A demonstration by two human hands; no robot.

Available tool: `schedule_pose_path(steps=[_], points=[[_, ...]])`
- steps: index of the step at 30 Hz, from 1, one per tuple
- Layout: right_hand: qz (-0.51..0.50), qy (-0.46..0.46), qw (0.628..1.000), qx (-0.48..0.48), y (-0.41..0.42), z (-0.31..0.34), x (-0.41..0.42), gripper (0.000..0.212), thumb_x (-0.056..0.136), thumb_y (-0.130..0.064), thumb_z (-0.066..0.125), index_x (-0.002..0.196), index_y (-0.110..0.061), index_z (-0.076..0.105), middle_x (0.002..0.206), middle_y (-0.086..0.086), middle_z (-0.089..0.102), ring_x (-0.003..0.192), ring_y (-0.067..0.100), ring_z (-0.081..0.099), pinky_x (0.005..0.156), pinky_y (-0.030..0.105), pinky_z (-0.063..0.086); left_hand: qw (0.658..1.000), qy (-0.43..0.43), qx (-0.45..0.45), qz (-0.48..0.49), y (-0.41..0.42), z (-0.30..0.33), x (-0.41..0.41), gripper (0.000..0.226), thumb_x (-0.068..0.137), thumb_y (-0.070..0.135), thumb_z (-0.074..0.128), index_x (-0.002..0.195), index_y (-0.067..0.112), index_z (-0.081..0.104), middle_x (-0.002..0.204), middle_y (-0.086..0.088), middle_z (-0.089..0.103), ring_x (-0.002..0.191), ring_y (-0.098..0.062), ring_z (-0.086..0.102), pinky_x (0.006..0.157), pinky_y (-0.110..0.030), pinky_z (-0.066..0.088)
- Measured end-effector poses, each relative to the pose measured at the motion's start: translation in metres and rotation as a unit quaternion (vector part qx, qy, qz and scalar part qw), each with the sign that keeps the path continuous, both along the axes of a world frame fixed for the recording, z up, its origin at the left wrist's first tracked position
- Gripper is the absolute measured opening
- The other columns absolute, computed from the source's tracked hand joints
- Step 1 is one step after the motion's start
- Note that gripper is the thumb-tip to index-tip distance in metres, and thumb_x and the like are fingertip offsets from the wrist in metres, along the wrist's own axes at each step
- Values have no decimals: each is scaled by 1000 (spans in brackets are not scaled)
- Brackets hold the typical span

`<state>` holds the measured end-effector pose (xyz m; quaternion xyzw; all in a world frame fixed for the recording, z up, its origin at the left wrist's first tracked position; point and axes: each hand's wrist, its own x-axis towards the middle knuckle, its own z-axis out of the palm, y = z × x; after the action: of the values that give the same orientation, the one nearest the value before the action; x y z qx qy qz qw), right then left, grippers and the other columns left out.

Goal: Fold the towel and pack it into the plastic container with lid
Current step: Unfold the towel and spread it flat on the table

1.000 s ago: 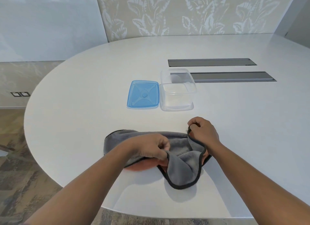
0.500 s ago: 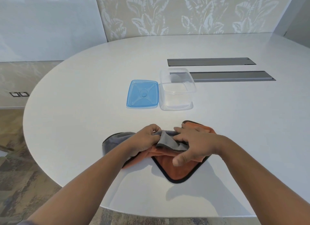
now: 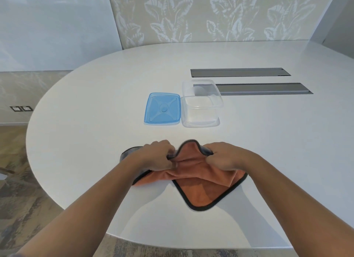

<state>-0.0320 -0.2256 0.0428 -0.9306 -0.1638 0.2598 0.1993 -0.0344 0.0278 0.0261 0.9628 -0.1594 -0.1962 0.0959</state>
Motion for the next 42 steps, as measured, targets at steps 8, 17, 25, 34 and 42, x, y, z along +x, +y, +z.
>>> schedule_pose_path(steps=[8, 17, 25, 34, 42], points=[[-83, 186, 978, 38, -11, 12, 5, 30, 81, -34, 48, 103, -25, 68, 99, -1, 77, 86, 25, 74, 72, 45, 64, 960, 216, -149, 99, 16, 12, -1, 31, 105, 40, 54, 121, 18, 68, 119, 0, 75, 108, -23, 72, 106, -45, 50], [-117, 130, 984, 26, -27, 3, 15, 10, 89, -20, 46, 91, -15, 55, 81, 8, 56, 64, 24, 47, 55, 32, 36, 979, -9, -176, 106, 11, 15, 10, 45, 96, 59, 62, 85, 15, 62, 78, 6, 65, 71, -13, 59, 62, -29, 42], [-258, 0, 959, 120, -43, -19, 24, 31, 98, -25, 40, 104, -7, 65, 101, 13, 70, 87, 30, 66, 80, 43, 55, 994, 102, 5, 35, 31, 26, 6, 40, 69, 57, 81, 81, 27, 58, 77, 14, 63, 68, -11, 57, 61, -30, 40], [-333, 97, 924, 160, -55, -32, 22, 30, 105, -31, 31, 104, -12, 55, 52, 8, 52, 40, 17, 42, 47, 26, 41, 982, -119, -76, 125, 44, 22, 27, 24, 94, 45, 66, 102, 28, 50, 88, 10, 56, 80, -12, 55, 66, -34, 37], [-325, -14, 941, 97, -60, -40, 23, 27, 103, -29, 33, 105, -12, 54, 89, 17, 66, 66, 31, 61, 63, 40, 53, 918, -387, -71, 44, 13, -1, 10, 28, 84, 28, 80, 101, 14, 62, 101, -4, 59, 89, -30, 54, 75, -44, 48]])
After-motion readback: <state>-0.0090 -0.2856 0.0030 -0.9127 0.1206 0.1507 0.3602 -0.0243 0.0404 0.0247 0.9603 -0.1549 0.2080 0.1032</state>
